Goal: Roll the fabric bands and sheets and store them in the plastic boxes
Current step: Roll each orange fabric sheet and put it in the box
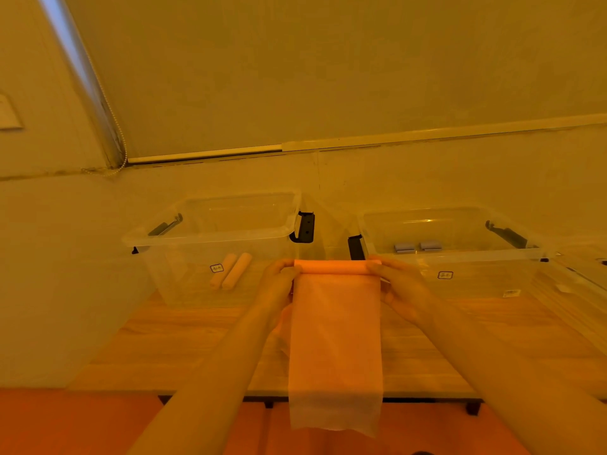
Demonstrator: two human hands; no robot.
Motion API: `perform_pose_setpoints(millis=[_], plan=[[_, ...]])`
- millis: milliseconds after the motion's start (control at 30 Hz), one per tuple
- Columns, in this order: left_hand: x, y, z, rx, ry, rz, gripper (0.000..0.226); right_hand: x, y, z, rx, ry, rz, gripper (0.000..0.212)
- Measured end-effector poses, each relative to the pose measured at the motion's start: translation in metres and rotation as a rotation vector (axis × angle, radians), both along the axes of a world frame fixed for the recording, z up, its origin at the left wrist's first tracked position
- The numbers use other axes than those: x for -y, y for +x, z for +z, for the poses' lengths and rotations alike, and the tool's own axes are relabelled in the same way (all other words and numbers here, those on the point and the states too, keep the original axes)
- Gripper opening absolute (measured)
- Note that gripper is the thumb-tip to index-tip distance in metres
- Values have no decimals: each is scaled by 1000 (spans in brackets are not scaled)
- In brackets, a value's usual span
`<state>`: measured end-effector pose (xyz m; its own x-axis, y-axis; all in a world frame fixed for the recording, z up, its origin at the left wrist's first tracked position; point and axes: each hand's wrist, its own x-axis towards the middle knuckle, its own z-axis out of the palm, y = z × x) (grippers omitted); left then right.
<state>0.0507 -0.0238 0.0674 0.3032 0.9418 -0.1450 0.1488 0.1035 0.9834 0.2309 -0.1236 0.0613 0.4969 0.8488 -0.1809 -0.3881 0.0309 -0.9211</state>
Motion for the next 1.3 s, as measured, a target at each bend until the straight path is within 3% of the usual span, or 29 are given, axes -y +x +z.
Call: perform_pose_setpoints(millis=[100, 233, 400, 600, 700, 800, 1000, 1167, 1300], plan=[[0, 1, -1, 12, 0, 5, 26, -1, 0, -2, 5, -15, 6, 41], [-3, 1, -3, -22, 57, 18, 36, 3, -1, -3, -46, -4, 63, 24], [-7, 0, -5, -36, 85, 32, 37, 1, -1, -6, 1, -51, 105, 30], [-6, -1, -8, 8, 23, 39, 4, 0, -3, -6, 72, -70, 68, 34], [-6, -3, -8, 14, 16, 26, 2, 1, -2, -6, 115, -75, 69, 32], [-8, -3, -9, 0, 44, 1, 17, -1, -2, -6, 61, -72, 67, 36], [-9, -3, -13, 31, 42, -51, 23, 1, -2, -3, -17, -73, 48, 34], [-8, -1, -12, 134, -65, -87, 15, 0, 2, -5, 20, -81, 52, 41], [-9, 0, -13, 78, -119, -112, 37, 1, 3, -7, -2, -89, 48, 48]])
